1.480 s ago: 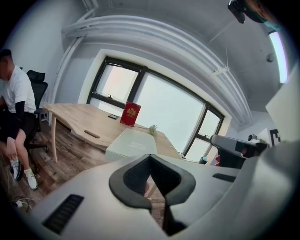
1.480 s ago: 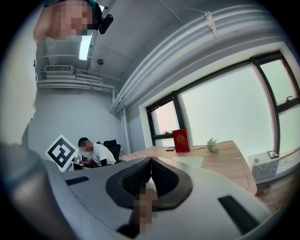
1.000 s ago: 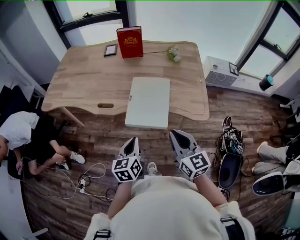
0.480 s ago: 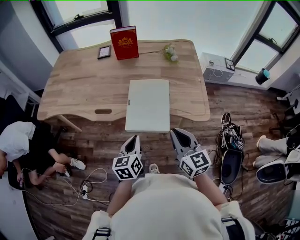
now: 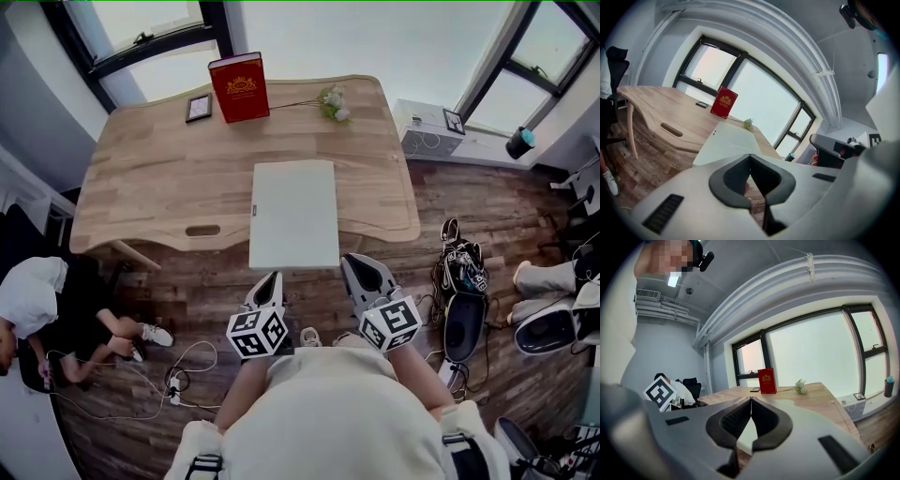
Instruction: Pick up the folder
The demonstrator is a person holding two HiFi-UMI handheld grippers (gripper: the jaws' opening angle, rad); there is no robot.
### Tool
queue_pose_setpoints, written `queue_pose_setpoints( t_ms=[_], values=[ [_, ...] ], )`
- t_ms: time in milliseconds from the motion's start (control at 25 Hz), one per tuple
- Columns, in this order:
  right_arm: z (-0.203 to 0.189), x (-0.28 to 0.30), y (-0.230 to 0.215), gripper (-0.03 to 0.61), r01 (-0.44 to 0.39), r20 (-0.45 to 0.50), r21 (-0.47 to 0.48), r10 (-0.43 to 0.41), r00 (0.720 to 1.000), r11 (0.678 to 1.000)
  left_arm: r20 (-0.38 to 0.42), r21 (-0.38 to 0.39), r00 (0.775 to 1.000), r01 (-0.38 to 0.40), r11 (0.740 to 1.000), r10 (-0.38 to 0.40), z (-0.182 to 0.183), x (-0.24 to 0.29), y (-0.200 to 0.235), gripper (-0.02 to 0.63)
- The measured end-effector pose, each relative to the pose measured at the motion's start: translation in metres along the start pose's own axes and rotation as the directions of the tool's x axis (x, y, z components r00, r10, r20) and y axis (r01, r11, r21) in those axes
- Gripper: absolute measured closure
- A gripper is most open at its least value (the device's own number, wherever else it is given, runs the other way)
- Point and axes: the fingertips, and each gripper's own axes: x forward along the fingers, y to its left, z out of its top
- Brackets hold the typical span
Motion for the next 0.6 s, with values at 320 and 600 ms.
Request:
queue_pose_setpoints(
  t_ms=[320, 600],
  values=[
    [-0.009, -0.005, -0.012, 0.558, 0.027, -0.019, 0.022, -0.027, 0.999, 0.999, -0.052, -0.249, 0.995, 0.069, 0.966, -0.084, -0.024, 0.009, 0.010, 0.592],
    [-0.013, -0.006, -0.022, 0.558, 0.018, -0.033, 0.020, -0.018, 0.999, 1.000, -0.005, -0.537, 0.989, 0.120, 0.835, -0.146, -0.044, 0.014, 0.022, 0.590]
  ],
)
